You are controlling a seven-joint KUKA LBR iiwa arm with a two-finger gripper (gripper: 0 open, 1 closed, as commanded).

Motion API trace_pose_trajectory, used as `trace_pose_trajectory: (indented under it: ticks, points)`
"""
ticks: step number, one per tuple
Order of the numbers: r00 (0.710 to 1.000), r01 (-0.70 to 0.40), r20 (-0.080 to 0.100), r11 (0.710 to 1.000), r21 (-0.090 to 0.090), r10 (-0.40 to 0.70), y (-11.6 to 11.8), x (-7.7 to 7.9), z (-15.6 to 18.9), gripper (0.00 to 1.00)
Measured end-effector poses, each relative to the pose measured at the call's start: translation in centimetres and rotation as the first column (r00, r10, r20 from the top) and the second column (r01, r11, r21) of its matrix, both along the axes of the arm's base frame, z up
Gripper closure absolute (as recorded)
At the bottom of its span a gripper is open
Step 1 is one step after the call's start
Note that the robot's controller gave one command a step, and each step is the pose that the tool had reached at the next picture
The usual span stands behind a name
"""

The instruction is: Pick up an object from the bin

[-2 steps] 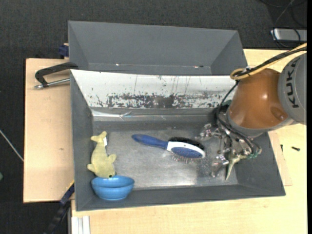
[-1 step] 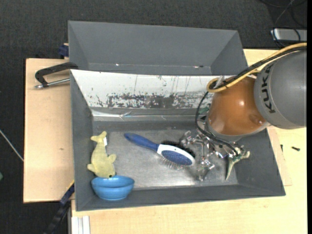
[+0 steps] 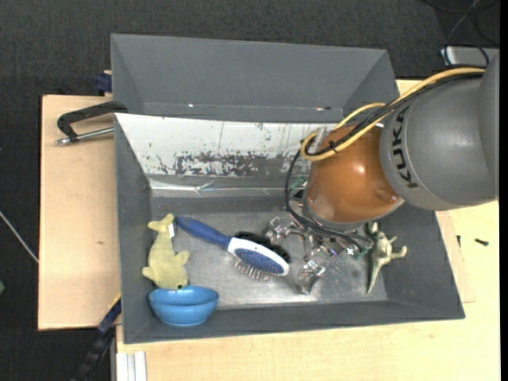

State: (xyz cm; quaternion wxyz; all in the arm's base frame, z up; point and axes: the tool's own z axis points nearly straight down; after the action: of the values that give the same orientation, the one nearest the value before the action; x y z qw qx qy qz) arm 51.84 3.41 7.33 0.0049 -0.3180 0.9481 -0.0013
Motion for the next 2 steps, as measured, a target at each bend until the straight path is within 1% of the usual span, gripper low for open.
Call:
trace_pose_trajectory:
  ticks: [1,2]
  points:
    - [0.99,0.142,-0.007,0.99,0.002,-0.142,5.9,0.31,0.59,0.0]
    - [0.989,0.147,-0.011,0.989,-0.007,-0.147,5.34,0.29,0.61,1.0]
